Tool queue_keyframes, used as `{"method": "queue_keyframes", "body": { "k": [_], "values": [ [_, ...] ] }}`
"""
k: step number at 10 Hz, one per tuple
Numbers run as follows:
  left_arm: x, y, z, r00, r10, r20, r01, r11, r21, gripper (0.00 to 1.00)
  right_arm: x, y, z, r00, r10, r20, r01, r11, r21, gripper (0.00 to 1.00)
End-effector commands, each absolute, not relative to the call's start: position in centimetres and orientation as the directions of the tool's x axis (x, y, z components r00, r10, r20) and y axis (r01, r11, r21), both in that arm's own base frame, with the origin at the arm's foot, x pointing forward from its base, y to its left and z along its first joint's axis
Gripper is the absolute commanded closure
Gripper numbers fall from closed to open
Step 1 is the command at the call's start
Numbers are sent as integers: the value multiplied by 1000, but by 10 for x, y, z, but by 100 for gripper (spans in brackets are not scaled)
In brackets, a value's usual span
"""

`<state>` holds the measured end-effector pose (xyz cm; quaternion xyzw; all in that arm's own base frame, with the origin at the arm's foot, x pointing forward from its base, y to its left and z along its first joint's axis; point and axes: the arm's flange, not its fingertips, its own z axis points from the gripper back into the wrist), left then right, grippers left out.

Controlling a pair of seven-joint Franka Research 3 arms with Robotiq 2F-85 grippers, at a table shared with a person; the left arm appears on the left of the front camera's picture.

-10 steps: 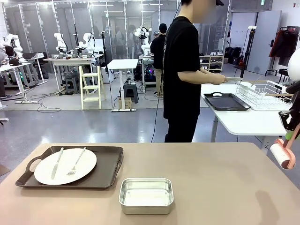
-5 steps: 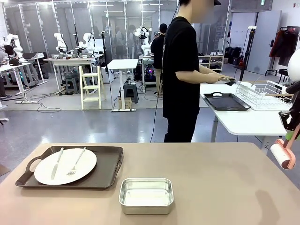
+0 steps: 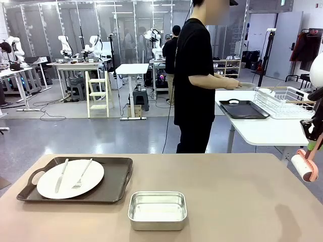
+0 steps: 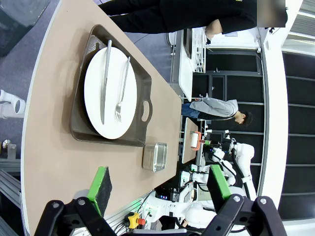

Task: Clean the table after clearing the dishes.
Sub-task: Place the Lint Roller back on top of the Airtight Container.

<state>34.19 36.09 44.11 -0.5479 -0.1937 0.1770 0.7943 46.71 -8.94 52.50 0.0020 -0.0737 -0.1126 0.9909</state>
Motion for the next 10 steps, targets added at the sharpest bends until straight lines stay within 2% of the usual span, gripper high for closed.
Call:
{"method": "queue_keyframes", "body": {
  "k": [1, 8, 10],
  "values": [
    [341, 362, 442, 857, 501, 123, -60, 332, -941, 0, 467, -89, 528, 963, -222, 153, 222, 975, 20, 78],
    [341, 362, 442, 857, 501, 123, -60, 332, -941, 0, 467, -89, 525, 964, -223, 146, 223, 975, 20, 78],
    [341, 362, 442, 857, 501, 123, -60, 332, -941, 0, 470, -28, 564, 966, 71, 249, -58, 997, -56, 78]
  ]
}}
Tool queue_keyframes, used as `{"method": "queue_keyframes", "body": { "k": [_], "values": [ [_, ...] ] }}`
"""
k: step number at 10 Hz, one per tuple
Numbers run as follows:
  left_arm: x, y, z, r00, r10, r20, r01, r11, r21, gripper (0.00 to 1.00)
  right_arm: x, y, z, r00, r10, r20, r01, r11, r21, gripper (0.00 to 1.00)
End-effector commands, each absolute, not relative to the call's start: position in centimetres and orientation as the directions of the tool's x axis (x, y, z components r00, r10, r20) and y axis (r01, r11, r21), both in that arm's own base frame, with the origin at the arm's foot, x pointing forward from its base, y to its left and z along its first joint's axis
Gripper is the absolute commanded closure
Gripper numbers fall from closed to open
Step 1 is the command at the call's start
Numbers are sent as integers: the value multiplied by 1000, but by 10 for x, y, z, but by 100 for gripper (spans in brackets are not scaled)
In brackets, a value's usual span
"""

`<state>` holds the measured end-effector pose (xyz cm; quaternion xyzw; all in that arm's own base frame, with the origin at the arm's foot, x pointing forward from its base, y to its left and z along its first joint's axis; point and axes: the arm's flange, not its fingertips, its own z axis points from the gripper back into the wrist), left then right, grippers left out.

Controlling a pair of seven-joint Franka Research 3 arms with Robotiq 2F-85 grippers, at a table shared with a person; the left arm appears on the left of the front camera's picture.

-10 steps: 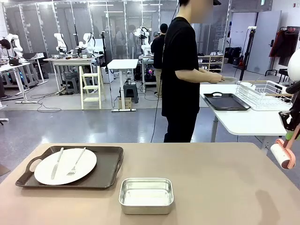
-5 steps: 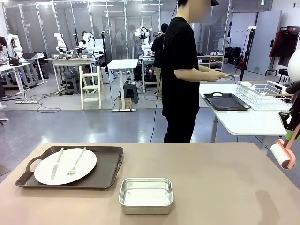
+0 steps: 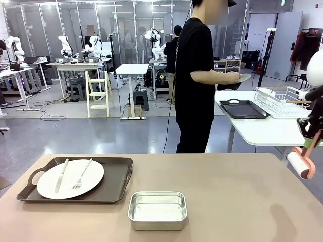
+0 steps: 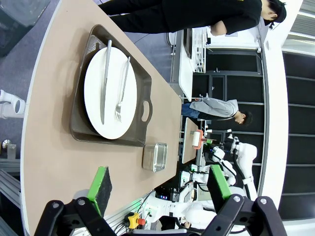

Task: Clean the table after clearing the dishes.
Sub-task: Place the Lint Roller back on top of the Airtight Container.

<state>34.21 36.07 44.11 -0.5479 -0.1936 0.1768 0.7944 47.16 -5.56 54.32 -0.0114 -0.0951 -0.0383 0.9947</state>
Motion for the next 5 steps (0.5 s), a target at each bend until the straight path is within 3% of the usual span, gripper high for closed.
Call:
{"method": "queue_keyframes", "body": {
  "k": [1, 4, 5],
  "values": [
    [341, 362, 442, 857, 501, 123, -60, 332, -941, 0, 470, 1, 581, 944, 188, 270, -178, 982, -62, 78],
    [341, 362, 442, 857, 501, 123, -60, 332, -941, 0, 462, 93, 606, 806, 523, 277, -494, 853, -170, 78],
    [341, 362, 442, 857, 501, 123, -60, 332, -941, 0, 455, 132, 614, 709, 648, 278, -624, 760, -181, 78]
  ]
}}
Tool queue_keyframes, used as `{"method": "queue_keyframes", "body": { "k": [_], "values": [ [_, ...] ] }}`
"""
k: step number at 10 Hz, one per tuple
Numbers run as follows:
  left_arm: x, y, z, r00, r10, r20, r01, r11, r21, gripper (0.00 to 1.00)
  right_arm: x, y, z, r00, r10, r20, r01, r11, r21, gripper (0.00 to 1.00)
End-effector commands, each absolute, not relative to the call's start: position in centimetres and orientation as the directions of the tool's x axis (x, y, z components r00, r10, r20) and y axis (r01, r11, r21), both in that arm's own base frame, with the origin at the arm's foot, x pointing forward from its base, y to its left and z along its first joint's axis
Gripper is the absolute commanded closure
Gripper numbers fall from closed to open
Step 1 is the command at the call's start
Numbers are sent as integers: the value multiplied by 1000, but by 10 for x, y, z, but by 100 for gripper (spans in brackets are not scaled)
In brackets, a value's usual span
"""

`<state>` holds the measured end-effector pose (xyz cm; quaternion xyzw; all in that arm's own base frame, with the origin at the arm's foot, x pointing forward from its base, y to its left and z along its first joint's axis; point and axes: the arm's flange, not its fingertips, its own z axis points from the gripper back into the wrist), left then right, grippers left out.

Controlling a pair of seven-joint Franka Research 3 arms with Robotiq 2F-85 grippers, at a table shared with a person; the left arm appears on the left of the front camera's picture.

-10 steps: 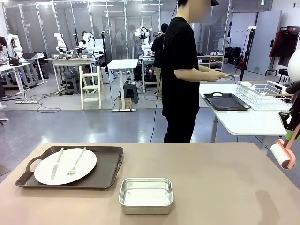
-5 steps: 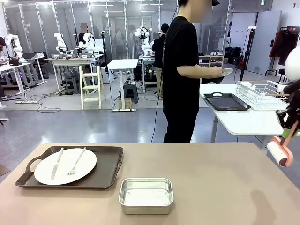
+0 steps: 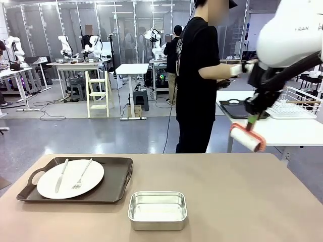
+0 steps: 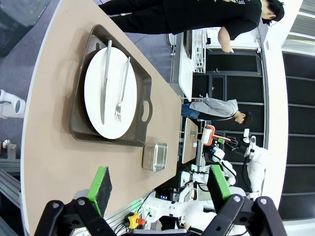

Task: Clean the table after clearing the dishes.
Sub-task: Place the Lint Roller back on top of the Airtight Container.

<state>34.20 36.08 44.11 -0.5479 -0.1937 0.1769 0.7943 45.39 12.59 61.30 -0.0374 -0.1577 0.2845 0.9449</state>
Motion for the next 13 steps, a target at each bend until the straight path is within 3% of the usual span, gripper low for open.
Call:
{"method": "queue_keyframes", "body": {
  "k": [1, 4, 8, 11, 12, 13],
  "values": [
    [341, 362, 442, 857, 501, 123, -60, 332, -941, 0, 450, 166, 616, 642, 717, 272, -693, 694, -195, 78],
    [341, 362, 442, 857, 501, 123, -60, 332, -941, 0, 428, 257, 599, 362, 885, 292, -915, 398, -72, 78],
    [341, 362, 442, 857, 501, 123, -60, 332, -941, 0, 369, 328, 559, -9, 963, 269, -1000, -3, -23, 78],
    [341, 362, 442, 857, 501, 123, -60, 332, -941, 0, 350, 355, 540, -97, 971, 218, -994, -84, -69, 78],
    [341, 362, 442, 857, 501, 123, -60, 332, -941, 0, 356, 355, 542, -5, 972, 233, -994, 20, -105, 78],
    [341, 362, 442, 857, 501, 123, -60, 332, -941, 0, 350, 356, 542, -75, 970, 231, -997, -70, -28, 78]
  ]
}}
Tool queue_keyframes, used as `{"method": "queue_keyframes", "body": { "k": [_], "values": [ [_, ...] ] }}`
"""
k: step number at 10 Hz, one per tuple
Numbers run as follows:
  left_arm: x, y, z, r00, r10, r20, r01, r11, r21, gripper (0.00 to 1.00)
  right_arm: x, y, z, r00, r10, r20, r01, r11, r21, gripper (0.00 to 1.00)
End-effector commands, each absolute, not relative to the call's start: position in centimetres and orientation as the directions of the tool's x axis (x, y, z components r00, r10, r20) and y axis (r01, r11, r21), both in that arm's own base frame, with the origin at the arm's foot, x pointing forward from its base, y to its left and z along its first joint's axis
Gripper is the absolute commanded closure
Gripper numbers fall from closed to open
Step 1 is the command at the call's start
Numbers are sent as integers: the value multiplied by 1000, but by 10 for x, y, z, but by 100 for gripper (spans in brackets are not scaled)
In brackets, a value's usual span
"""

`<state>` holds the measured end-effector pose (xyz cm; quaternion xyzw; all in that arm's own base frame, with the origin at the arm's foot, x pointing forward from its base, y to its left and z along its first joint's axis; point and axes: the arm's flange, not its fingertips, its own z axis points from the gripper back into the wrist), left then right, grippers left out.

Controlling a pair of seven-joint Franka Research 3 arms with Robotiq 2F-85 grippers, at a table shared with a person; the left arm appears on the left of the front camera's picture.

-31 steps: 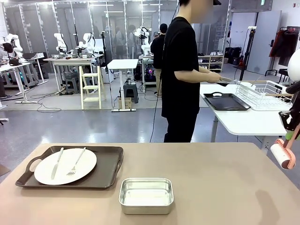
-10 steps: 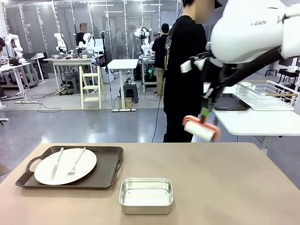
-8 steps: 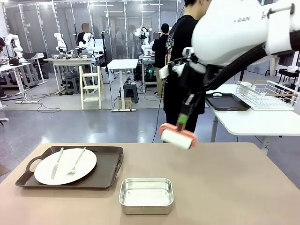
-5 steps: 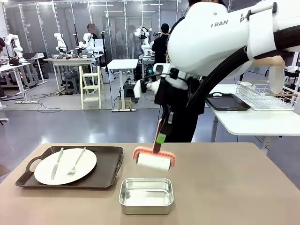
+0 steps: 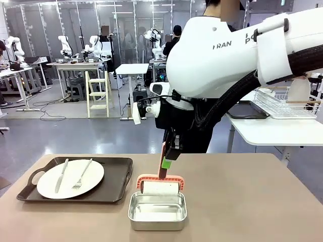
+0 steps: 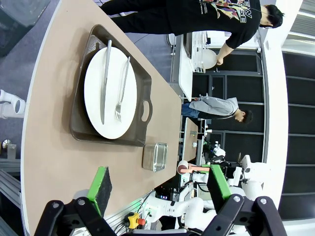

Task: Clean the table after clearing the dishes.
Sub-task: Place the Lint Roller back on top of the Airtight Container.

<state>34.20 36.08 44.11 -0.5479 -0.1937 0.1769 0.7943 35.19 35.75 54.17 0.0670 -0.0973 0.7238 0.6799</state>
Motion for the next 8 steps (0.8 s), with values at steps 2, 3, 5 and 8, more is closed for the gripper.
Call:
{"method": "queue_keyframes", "body": {
  "k": [2, 3, 5, 8],
  "values": [
    [341, 362, 442, 857, 501, 123, -60, 332, -941, 0, 350, 356, 542, -75, 970, 231, -997, -70, -28, 78],
    [341, 362, 442, 857, 501, 123, -60, 332, -941, 0, 350, 356, 542, -75, 970, 231, -997, -70, -28, 78],
    [341, 362, 442, 857, 501, 123, -60, 332, -941, 0, 359, 367, 530, -42, 985, 167, -999, -39, -18, 78],
    [341, 362, 442, 857, 501, 123, -60, 332, -941, 0, 375, 394, 497, -41, 991, 128, -997, -49, 65, 78]
  ]
}}
